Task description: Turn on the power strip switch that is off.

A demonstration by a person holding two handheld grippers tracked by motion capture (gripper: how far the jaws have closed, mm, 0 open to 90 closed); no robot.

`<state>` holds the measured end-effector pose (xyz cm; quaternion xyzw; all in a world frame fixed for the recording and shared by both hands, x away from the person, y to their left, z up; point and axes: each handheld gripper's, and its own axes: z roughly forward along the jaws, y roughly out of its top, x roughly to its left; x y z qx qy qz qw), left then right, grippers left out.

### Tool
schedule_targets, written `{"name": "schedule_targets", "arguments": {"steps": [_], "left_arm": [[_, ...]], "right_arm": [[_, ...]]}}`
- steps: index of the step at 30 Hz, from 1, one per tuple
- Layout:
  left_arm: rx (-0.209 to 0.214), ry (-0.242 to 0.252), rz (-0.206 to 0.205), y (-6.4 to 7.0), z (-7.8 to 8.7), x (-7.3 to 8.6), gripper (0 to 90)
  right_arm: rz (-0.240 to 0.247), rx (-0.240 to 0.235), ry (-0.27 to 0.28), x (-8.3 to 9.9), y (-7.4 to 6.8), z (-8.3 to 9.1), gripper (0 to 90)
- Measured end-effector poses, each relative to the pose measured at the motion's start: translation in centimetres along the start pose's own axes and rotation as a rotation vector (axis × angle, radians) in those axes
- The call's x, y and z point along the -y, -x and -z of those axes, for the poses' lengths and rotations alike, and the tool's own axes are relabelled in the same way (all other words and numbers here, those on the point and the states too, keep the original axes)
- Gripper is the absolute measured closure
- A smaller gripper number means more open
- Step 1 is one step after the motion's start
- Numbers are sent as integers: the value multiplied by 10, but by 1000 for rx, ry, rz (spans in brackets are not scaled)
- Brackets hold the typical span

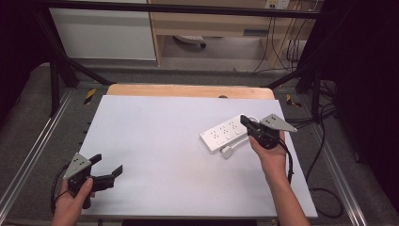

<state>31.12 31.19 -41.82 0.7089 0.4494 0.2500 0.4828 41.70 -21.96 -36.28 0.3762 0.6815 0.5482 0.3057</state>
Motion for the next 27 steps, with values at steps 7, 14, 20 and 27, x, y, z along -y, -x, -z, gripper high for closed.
{"name": "schedule_targets", "arguments": {"steps": [7,14,20,27], "left_arm": [[0,4,2,-1,0,0,55],[-4,1,2,0,-1,0,55],[-9,-1,4,-1,-1,0,55],[-6,2,5,-1,0,0,55]], "right_arm": [[-1,2,-11,5,-3,-8,900],[-6,-10,-16,10,-6,-15,900],[-8,-25,-19,13,-9,-21,900],[-9,-34,-31,16,-14,-27,900]]}}
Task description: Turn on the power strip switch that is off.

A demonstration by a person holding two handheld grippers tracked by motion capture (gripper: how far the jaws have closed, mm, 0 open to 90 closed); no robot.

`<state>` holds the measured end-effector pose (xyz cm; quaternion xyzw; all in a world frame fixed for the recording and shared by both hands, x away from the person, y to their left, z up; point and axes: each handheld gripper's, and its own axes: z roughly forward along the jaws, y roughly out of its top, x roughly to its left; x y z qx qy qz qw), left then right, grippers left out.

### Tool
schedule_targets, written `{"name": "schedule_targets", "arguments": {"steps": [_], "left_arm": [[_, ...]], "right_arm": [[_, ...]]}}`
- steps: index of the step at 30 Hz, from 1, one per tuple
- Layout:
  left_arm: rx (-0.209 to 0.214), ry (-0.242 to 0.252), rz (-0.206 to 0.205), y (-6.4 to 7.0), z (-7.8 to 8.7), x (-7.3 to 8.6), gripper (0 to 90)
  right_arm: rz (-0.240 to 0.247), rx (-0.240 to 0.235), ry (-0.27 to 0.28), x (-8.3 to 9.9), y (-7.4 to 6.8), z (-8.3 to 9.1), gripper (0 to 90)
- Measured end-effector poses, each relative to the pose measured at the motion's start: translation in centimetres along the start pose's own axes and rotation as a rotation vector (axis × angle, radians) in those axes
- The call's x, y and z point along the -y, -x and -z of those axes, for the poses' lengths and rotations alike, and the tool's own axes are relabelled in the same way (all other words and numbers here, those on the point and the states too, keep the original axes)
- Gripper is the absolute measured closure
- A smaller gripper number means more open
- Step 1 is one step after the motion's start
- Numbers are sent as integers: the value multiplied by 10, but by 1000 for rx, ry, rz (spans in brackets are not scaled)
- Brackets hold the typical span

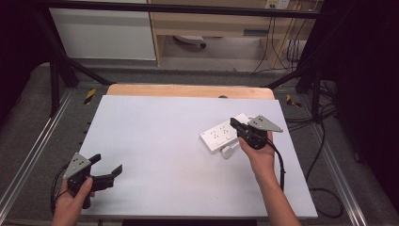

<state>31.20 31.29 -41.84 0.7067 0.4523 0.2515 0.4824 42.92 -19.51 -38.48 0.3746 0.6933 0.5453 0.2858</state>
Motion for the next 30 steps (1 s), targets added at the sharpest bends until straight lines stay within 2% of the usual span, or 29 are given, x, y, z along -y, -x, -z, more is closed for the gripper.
{"name": "schedule_targets", "arguments": {"steps": [21,30], "left_arm": [[1,-1,3,-1,0,0,55],[1,-2,1,-1,0,0,55]], "right_arm": [[15,-33,-60,14,-12,-17,900],[-4,-36,-80,25,-13,-21,900]]}}
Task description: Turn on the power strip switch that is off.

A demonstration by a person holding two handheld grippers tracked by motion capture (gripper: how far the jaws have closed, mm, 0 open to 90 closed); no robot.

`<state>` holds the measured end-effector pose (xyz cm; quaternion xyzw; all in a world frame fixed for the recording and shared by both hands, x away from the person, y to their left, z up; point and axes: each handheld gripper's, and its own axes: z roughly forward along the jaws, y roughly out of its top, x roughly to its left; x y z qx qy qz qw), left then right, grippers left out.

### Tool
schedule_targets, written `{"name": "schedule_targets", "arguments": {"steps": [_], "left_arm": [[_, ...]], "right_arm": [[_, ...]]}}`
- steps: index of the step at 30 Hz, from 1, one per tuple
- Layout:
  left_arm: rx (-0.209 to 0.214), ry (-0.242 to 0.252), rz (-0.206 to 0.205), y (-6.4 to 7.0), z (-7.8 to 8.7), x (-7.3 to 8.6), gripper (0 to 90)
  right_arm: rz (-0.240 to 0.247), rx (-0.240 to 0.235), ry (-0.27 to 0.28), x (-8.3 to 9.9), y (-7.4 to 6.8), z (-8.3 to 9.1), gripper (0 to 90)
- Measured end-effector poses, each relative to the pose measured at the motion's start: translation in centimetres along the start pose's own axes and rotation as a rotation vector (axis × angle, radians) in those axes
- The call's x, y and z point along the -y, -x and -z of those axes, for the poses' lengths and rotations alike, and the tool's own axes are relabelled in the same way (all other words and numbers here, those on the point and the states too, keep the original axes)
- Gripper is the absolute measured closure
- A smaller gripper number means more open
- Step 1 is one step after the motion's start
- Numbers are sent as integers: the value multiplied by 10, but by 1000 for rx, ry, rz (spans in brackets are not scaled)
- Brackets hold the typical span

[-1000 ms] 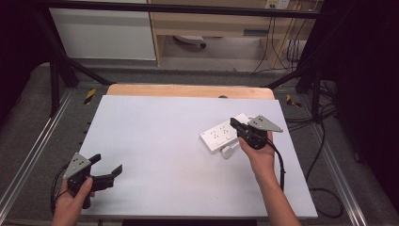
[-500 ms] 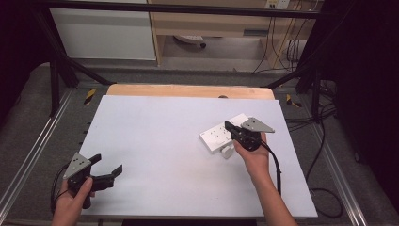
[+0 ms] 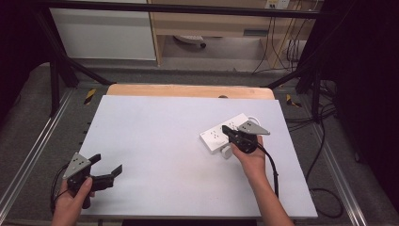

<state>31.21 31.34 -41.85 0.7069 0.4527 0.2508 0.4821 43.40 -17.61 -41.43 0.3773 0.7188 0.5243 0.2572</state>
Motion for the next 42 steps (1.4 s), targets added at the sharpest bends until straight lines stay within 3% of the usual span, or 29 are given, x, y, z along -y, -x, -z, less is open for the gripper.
{"name": "schedule_targets", "arguments": {"steps": [42], "left_arm": [[6,-6,-8,1,0,0,55]], "right_arm": [[-12,-6,-66,21,-6,-12,900]]}}
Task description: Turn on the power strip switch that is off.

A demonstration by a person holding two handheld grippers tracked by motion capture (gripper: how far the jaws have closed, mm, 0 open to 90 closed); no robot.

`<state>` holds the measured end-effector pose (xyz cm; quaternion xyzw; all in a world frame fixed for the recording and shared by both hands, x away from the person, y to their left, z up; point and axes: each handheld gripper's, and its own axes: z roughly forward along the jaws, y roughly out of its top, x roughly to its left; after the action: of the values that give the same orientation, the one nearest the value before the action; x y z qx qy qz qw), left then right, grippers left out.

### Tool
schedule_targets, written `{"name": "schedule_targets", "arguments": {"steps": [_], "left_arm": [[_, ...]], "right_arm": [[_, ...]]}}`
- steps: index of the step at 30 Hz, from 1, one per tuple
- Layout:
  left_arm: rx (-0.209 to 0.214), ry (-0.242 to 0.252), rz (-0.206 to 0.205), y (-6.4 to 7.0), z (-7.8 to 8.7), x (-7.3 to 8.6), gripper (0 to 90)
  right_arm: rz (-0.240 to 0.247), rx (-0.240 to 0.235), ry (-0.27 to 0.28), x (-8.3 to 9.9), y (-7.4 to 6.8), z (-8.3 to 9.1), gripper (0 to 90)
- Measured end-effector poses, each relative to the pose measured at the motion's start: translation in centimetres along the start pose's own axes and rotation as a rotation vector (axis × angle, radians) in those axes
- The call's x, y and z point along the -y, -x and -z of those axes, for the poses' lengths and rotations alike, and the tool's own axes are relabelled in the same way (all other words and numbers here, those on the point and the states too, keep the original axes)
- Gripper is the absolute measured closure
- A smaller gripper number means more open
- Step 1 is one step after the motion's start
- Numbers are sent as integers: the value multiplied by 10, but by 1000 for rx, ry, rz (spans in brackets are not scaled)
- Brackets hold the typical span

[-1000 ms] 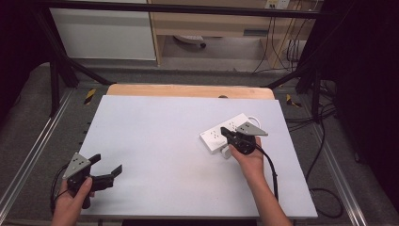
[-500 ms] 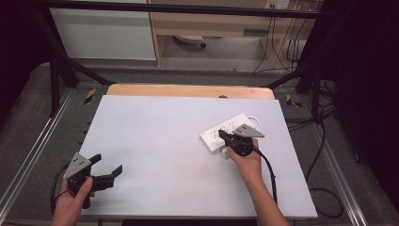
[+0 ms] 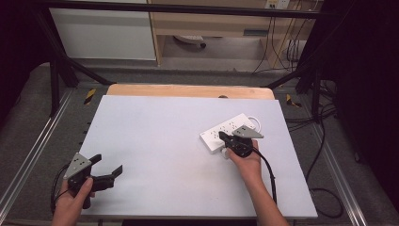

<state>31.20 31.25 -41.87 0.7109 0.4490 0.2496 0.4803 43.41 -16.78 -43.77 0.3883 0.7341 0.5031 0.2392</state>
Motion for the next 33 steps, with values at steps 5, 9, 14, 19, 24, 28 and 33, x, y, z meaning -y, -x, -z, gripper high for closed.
{"name": "schedule_targets", "arguments": {"steps": [5,9,14,19,24,28,33], "left_arm": [[1,-2,1,0,0,0,55],[0,-3,0,1,0,0,55],[2,-4,-1,0,-1,0,55],[2,-4,-2,1,-1,0,55],[2,-5,-2,1,-1,0,56],[2,-4,-2,1,-1,0,55],[3,-5,-4,1,-1,0,55]], "right_arm": [[-1,6,-17,3,1,-2,900],[-2,13,-20,4,3,-3,900],[-7,23,-30,6,5,-3,900],[-10,30,-41,9,8,-3,900],[-9,32,-49,10,9,-5,900],[-10,31,-54,11,8,-6,900],[-10,35,-60,12,9,-6,900]]}}
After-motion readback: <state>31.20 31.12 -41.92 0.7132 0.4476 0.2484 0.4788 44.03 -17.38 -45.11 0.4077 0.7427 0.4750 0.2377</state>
